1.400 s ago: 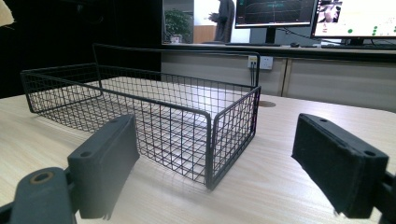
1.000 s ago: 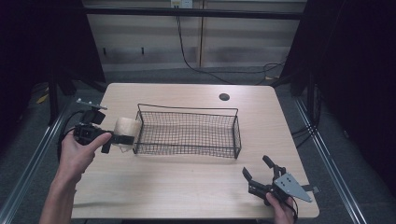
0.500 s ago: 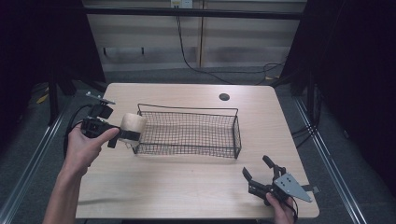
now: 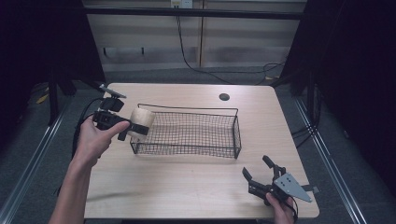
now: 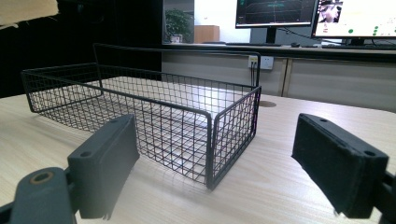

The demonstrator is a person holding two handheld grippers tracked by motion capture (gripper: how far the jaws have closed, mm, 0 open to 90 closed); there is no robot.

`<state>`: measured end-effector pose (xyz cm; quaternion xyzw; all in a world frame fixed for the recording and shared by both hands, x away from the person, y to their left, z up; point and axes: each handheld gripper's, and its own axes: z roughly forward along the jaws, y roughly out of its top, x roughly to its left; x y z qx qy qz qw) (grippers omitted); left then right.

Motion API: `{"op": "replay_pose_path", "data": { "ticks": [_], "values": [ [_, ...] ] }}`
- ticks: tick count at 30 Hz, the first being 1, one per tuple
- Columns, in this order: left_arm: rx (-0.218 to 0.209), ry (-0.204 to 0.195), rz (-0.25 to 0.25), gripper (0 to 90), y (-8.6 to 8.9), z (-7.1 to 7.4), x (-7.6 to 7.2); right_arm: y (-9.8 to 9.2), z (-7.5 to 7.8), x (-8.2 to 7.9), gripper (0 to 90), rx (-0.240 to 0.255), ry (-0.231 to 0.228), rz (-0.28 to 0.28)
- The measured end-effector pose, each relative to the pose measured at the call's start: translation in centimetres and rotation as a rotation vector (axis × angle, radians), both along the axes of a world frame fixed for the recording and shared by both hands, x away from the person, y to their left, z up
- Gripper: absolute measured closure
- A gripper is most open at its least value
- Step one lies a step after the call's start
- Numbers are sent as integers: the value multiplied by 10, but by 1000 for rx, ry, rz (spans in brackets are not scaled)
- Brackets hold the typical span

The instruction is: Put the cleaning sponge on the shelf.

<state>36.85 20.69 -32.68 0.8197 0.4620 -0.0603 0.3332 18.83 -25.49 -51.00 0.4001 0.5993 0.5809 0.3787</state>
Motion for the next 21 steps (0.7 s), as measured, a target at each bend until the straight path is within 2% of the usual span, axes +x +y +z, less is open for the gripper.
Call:
{"op": "replay_pose_path", "data": {
  "ticks": [4,8,11,12,15,17,18,19,21],
  "values": [
    [41,-1,-26,263,-7,0,4,0,0,1,136,-2,-4,6],
    [48,10,-5,264,-12,0,9,0,0,1,136,-2,-4,6],
    [62,23,-10,263,-13,0,13,0,0,0,136,-1,1,7],
    [62,20,12,263,-15,-1,15,0,0,0,136,-2,0,7],
    [99,31,4,263,-16,-1,20,0,0,1,136,-1,1,7],
    [102,32,25,263,-18,-1,22,0,0,1,136,-3,-1,8],
    [112,34,8,263,-18,-1,23,0,0,1,136,-3,-1,8],
    [109,39,19,263,-20,-1,24,0,0,1,136,-6,-1,8],
    [119,48,8,263,-23,-2,26,0,0,0,136,-7,4,5]
  ]
}}
